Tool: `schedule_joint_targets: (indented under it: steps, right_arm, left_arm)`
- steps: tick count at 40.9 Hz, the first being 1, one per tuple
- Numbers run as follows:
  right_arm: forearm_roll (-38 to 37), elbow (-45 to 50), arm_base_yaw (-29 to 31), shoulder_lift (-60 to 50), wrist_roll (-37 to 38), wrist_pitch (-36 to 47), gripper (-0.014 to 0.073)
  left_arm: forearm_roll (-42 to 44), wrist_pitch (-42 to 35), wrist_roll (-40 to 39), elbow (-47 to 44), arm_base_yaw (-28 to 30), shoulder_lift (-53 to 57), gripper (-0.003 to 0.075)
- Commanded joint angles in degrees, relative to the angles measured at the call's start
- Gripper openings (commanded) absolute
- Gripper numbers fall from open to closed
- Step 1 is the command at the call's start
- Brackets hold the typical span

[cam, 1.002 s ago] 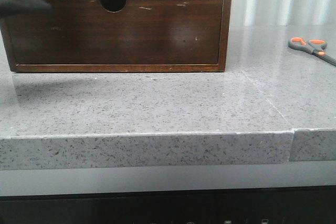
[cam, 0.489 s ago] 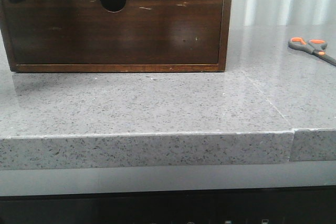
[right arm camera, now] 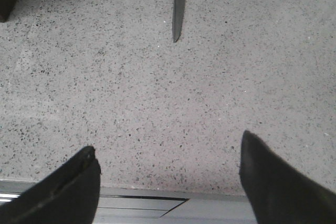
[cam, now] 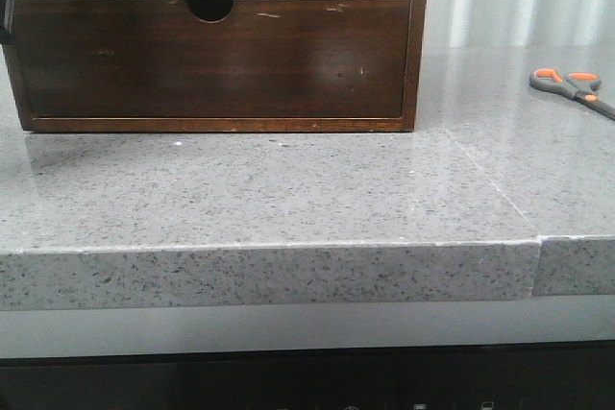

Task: Put scissors in drawer with both arms
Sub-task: 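Pull the drawer open toward the robot with the left gripper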

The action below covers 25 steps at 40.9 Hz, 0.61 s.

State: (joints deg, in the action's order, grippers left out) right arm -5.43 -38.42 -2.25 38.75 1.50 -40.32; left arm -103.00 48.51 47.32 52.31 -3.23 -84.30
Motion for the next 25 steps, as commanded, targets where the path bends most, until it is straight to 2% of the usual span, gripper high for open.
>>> schedule_joint_targets:
  steps: [1, 11, 25]
  right_arm:
    - [-1.16, -1.40, 0.06, 0.17, 0.01, 3.27, 0.0573]
    - [-1.16, -1.40, 0.06, 0.17, 0.01, 3.27, 0.0573]
    - [-1.16, -1.40, 0.06, 0.17, 0.01, 3.27, 0.0573]
  left_arm:
    - [-3.59, 5.95, 2.39, 1.97, -0.43, 2.26, 0.0130]
    - [-3.59, 7.10, 3.29, -1.89, -0.43, 6.64, 0.0130]
    - [-3.59, 9.99, 3.55, -14.09, -0.43, 17.46, 0.0130]
